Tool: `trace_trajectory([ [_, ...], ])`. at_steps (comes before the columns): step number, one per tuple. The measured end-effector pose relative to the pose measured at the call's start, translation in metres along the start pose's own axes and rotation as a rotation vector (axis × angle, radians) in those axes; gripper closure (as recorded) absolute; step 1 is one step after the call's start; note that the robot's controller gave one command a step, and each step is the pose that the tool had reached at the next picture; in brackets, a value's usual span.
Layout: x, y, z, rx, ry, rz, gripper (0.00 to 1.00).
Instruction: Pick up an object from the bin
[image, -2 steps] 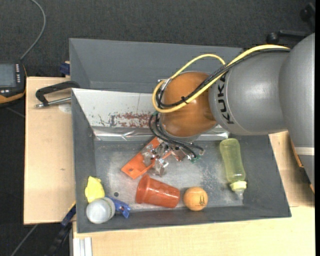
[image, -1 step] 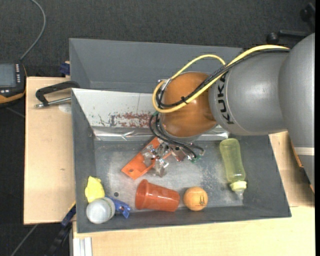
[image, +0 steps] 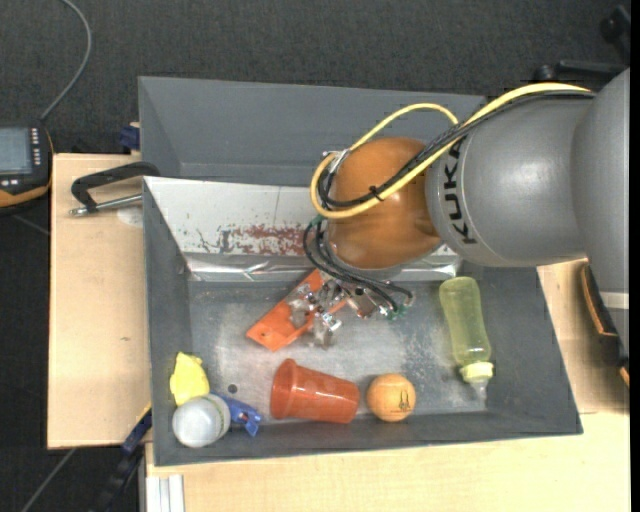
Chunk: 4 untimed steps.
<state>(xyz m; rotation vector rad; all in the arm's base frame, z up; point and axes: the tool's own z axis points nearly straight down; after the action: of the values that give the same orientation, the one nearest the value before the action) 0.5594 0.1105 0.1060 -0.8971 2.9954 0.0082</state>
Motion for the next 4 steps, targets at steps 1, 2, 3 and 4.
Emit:
trace_trajectory([
  [1,0.003,-0.01,-0.014,0.0,-0.001,-0.029,1.0],
  [2,0.0,-0.016,-0.02,0.001,-0.003,-0.044,1.0],
  [3,-0.001,-0.016,-0.022,-0.001,-0.003,-0.047,1.0],
  [4,0.006,-0.008,-0.063,0.004,-0.011,-0.14,1.0],
])
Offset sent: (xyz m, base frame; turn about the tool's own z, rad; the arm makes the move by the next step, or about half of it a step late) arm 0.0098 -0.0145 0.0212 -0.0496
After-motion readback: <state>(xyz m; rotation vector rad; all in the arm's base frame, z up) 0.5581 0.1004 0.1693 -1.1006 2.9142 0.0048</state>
